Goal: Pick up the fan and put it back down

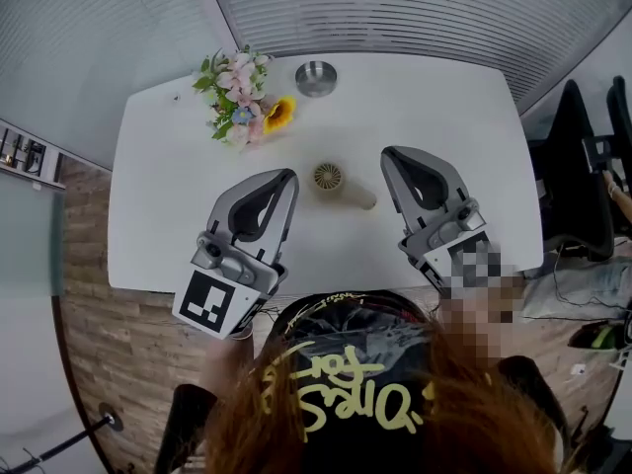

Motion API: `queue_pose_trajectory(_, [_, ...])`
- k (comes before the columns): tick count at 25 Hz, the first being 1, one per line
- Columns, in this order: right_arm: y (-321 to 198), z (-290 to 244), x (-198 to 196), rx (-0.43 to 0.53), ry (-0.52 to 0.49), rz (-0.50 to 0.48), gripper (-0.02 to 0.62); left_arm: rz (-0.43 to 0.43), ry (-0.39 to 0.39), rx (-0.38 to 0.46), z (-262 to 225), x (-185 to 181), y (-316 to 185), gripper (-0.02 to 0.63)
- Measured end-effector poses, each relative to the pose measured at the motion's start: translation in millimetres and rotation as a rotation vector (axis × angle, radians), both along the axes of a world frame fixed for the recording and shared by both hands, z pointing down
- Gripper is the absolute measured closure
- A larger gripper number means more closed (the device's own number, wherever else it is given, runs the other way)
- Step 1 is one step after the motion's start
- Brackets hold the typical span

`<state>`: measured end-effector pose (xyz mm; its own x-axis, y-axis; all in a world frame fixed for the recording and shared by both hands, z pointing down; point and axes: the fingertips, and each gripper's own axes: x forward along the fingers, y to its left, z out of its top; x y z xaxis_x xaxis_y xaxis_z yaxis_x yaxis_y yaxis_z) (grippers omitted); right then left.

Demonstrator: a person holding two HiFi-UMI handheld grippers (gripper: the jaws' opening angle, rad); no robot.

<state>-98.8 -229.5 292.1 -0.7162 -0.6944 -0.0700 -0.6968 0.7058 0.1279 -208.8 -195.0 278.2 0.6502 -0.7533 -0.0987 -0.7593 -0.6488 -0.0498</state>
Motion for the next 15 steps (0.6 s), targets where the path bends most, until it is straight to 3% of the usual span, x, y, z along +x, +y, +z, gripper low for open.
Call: queue_pose_trajectory(15, [-2.1, 2.7, -4.8, 0.000, 0.015, 0.000, 0.592, 0.011, 0.001, -0.017, 4.7, -3.3, -2.7, 0.614])
